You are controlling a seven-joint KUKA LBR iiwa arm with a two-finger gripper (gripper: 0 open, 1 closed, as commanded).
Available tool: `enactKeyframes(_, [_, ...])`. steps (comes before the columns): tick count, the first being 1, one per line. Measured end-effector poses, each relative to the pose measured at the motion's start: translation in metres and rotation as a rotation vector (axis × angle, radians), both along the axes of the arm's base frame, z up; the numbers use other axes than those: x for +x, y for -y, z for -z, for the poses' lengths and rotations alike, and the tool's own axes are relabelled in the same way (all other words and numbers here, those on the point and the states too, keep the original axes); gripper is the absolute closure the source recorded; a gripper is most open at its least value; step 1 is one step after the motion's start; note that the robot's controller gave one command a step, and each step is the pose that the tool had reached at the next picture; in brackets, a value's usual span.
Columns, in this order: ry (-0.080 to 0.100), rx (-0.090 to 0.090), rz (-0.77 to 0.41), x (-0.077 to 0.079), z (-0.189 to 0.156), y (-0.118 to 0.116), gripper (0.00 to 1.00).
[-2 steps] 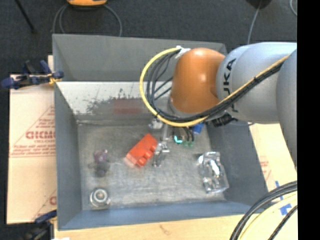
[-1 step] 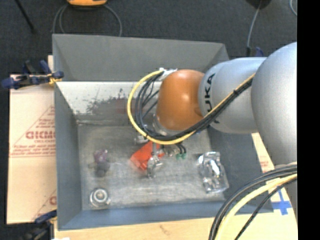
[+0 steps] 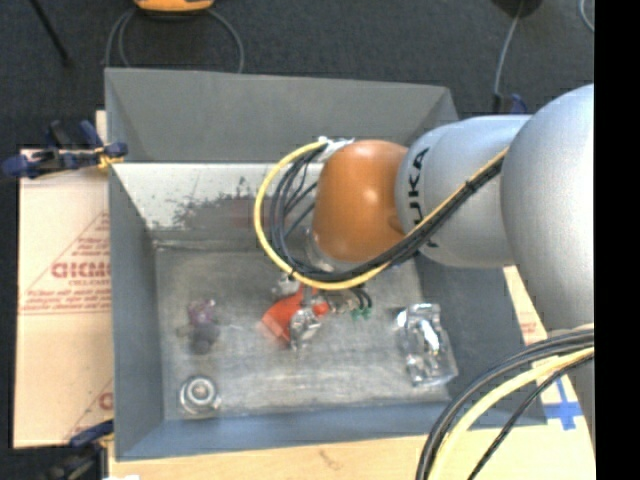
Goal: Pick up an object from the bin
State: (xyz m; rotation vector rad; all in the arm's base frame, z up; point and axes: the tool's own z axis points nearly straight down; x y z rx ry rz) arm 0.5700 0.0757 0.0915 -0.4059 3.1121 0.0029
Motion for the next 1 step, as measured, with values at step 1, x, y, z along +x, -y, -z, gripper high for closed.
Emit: enactKeyframes(1, [0.01, -0.004, -0.196, 0.0066, -0.1661, 0.0231, 1.0])
